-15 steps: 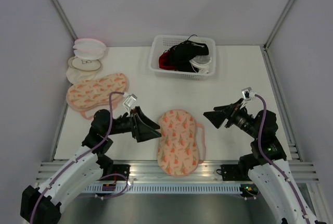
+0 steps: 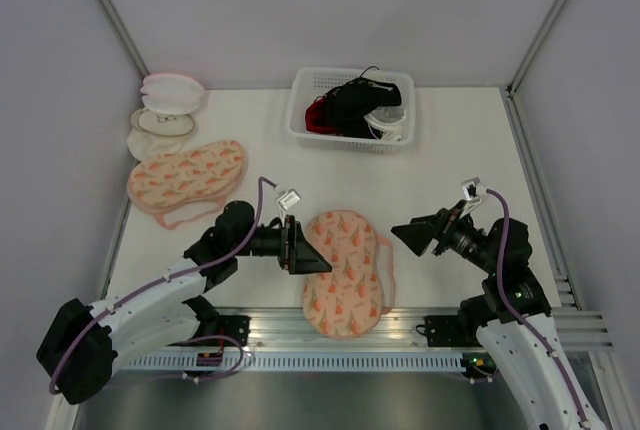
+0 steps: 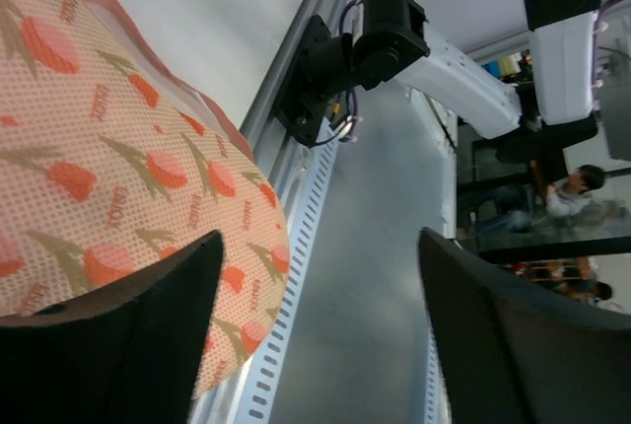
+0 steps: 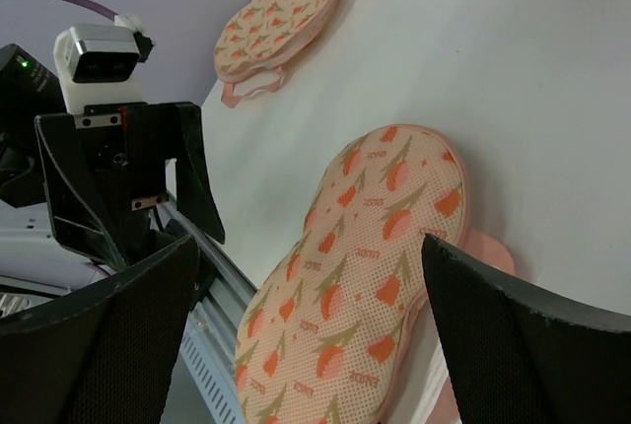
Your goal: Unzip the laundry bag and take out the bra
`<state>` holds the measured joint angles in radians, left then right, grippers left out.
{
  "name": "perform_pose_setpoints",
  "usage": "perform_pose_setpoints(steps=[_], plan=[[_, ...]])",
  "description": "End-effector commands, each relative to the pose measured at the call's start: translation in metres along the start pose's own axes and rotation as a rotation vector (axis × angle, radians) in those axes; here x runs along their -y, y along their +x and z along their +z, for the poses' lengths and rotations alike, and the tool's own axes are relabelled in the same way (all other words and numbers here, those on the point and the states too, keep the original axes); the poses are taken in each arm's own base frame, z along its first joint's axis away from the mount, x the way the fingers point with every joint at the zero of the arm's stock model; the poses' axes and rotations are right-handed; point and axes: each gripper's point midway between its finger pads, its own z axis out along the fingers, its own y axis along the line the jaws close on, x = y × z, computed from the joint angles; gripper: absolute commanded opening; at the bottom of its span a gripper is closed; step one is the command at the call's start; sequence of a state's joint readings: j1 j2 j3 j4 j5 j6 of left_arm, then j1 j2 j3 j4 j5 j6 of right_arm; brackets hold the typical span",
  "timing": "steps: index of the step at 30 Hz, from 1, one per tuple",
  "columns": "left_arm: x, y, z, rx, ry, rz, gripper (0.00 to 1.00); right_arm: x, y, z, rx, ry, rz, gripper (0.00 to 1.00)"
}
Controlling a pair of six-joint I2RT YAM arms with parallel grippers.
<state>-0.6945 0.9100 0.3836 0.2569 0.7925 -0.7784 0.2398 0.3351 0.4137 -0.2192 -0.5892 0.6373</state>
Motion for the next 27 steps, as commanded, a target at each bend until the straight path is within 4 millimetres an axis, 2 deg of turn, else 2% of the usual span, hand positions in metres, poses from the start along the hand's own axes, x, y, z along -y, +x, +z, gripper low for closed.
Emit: perform_pose_setpoints(steps=[1, 2, 3, 4, 6, 11, 12, 13, 15, 16, 18, 19, 27], plan=[[0.000, -0.019, 0.008, 0.047, -0.043, 0.119, 0.78, -0.008, -0.008, -0.007, 0.019, 0.004, -0.036, 0.98], [-0.010, -0.014, 0.012, 0.028, -0.068, 0.103, 0.34, -0.008, -0.010, -0.008, 0.030, 0.005, -0.039, 0.98], [-0.015, -0.011, 0.015, 0.011, -0.079, 0.104, 0.12, -0.008, -0.009, -0.008, 0.029, 0.006, -0.039, 0.98], [-0.020, -0.006, 0.019, -0.009, -0.087, 0.098, 0.02, -0.008, -0.010, -0.008, 0.034, 0.004, -0.040, 0.96], [-0.028, 0.001, 0.028, -0.039, -0.085, 0.103, 0.02, -0.009, -0.007, -0.007, 0.029, -0.011, -0.028, 0.91], [-0.041, 0.021, 0.050, -0.145, -0.079, 0.116, 0.02, -0.012, -0.003, -0.004, 0.001, -0.042, -0.020, 0.54], [-0.044, 0.027, 0.056, -0.176, -0.081, 0.115, 0.02, -0.013, -0.002, -0.005, -0.005, -0.047, -0.020, 0.38], [-0.048, 0.031, 0.060, -0.191, -0.089, 0.114, 0.02, -0.012, -0.001, -0.004, -0.011, -0.044, -0.017, 0.30], [-0.056, 0.036, 0.067, -0.208, -0.114, 0.111, 0.02, -0.012, 0.000, -0.004, -0.013, -0.043, -0.022, 0.00], [-0.070, 0.041, 0.071, -0.221, -0.157, 0.090, 0.02, -0.011, 0.000, -0.005, -0.014, -0.038, -0.019, 0.00], [-0.082, 0.040, 0.078, -0.215, -0.197, 0.067, 0.02, -0.010, 0.002, -0.005, -0.017, -0.037, -0.014, 0.00], [-0.097, 0.040, 0.082, -0.203, -0.250, 0.051, 0.02, -0.009, 0.002, -0.005, -0.017, -0.033, -0.013, 0.00], [-0.155, 0.009, 0.112, -0.027, -0.452, -0.049, 0.02, 0.002, 0.011, -0.005, -0.055, 0.021, 0.014, 0.01]])
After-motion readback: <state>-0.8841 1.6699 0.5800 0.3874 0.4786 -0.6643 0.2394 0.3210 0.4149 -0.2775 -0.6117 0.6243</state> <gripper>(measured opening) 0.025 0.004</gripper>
